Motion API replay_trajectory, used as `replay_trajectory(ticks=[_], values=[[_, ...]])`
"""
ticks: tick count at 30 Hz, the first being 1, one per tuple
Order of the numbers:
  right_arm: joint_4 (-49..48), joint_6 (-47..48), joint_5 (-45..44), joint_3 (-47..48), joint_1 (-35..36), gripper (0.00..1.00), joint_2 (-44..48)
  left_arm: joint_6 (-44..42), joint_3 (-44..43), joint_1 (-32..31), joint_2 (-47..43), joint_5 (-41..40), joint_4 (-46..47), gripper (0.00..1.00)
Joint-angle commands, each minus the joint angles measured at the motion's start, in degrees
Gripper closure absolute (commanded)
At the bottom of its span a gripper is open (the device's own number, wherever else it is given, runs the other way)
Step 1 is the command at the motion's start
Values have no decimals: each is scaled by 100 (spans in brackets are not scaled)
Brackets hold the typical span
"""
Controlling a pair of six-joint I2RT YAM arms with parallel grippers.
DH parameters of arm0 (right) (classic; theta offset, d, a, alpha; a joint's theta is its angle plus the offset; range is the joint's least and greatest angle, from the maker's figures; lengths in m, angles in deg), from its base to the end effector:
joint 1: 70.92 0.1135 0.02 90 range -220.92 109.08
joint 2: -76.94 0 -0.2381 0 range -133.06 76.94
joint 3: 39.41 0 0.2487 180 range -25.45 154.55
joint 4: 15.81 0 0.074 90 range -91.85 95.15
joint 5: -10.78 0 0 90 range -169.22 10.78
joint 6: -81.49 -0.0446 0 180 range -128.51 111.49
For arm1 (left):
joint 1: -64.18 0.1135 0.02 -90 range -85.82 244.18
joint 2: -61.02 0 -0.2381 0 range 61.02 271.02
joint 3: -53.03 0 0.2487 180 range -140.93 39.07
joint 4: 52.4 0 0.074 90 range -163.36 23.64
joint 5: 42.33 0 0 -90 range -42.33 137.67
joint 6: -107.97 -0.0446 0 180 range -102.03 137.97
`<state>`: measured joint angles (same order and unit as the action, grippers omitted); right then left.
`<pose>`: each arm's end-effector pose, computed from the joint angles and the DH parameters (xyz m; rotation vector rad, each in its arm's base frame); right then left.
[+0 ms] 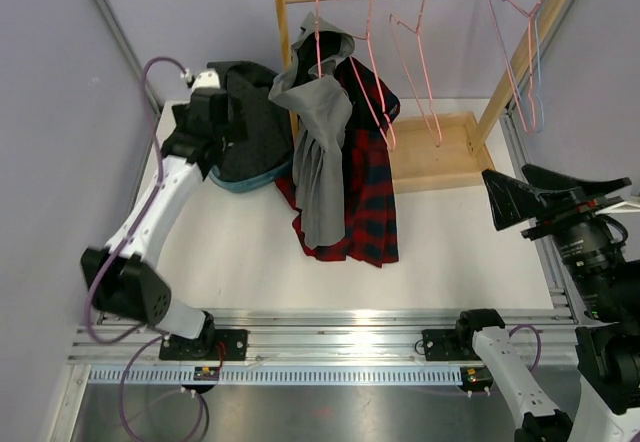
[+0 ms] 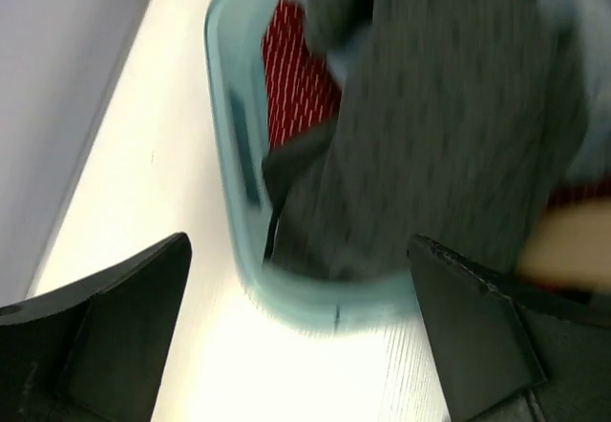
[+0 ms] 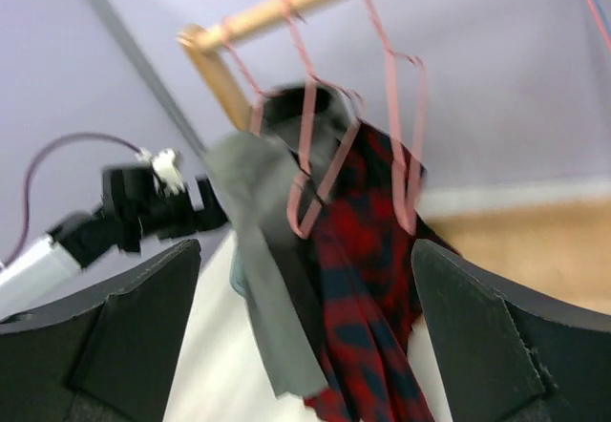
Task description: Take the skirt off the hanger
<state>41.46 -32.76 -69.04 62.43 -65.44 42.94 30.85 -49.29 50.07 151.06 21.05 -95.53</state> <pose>0.0314 0.0109 0.4986 0.0804 1.4094 0.5543 0.3549 -0.0686 0.3461 -0.2513 2.0374 0.1986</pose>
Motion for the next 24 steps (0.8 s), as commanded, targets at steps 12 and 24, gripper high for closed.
replay_trajectory(ticks=[12, 24], values=[[-527, 86, 1026, 3549, 294, 4, -4094, 1031, 3209, -382, -5012, 1123, -1748, 1], [671, 826, -1334, 5118, 1764, 9, -6031, 1111, 3799, -602, -5506, 920, -1654, 1]])
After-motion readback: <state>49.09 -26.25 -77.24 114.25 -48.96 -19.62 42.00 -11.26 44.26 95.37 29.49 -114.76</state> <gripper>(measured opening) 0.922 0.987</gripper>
